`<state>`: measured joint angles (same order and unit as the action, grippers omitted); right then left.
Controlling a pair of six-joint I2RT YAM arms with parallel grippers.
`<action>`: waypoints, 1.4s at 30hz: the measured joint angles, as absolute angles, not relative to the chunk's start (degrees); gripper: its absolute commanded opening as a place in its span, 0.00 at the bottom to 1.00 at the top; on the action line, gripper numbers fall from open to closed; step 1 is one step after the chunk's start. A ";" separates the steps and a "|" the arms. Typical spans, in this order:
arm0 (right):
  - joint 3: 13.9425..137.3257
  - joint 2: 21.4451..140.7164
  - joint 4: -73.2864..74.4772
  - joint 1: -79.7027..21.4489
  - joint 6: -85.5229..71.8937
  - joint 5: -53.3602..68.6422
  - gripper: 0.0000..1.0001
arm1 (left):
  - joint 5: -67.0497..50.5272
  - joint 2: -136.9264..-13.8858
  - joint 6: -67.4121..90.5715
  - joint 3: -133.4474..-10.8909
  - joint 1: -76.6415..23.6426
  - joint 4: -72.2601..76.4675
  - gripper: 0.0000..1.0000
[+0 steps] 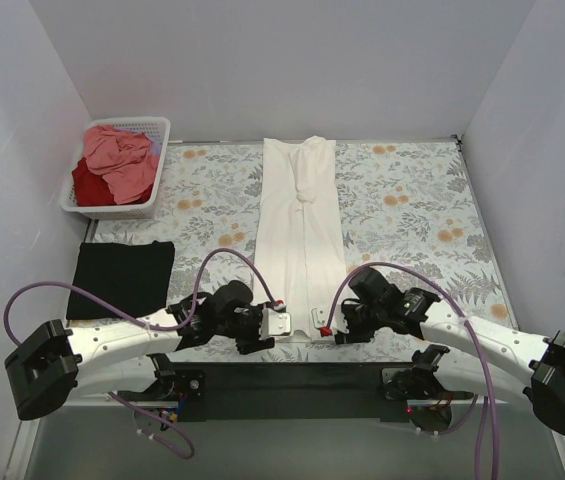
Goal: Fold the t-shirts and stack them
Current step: Fold the tshirt
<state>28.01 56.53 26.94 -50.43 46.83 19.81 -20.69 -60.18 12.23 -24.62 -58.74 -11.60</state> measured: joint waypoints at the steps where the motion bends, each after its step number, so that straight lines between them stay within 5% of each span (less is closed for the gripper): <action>1: 27.42 56.29 26.30 -50.65 46.87 19.51 0.46 | -20.18 -60.38 12.12 -24.10 -58.76 -10.85 0.46; 15: 23.51 57.14 21.06 -52.27 48.05 18.02 0.44 | -17.30 -63.70 9.82 -20.23 -58.89 -5.04 0.44; 27: 23.57 54.83 24.86 -52.42 48.23 20.08 0.53 | -17.47 -65.43 8.73 -19.97 -59.00 -1.80 0.29; 38: 24.32 58.59 23.33 -52.53 47.27 20.21 0.39 | -17.41 -65.56 8.99 -19.97 -59.00 -1.72 0.21; 42: 24.34 59.81 21.06 -52.53 46.41 19.38 0.19 | -17.15 -65.56 8.86 -19.92 -59.00 -1.72 0.11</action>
